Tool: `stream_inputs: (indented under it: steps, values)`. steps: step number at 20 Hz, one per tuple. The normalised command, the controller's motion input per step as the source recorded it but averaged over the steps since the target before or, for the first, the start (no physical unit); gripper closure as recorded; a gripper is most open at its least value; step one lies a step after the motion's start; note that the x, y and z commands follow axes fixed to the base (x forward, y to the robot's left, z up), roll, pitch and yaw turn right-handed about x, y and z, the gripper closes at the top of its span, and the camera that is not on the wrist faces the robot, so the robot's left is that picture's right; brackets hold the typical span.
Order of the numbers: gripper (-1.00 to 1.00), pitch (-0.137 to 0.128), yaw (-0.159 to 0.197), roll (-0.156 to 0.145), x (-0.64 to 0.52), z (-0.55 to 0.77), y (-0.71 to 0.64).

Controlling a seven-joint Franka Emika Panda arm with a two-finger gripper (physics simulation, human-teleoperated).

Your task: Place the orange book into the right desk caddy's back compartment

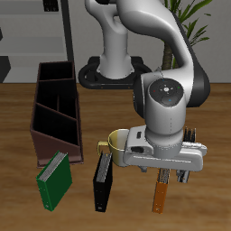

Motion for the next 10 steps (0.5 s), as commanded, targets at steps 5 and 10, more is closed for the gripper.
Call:
stream_inputs:
  steps: [5, 10]
  values:
    - [1.00, 0.003, -0.008, 0.006, -0.03, -0.08, 0.00]
    - [1.00, -0.018, -0.007, 0.003, -0.01, 0.07, -0.01]
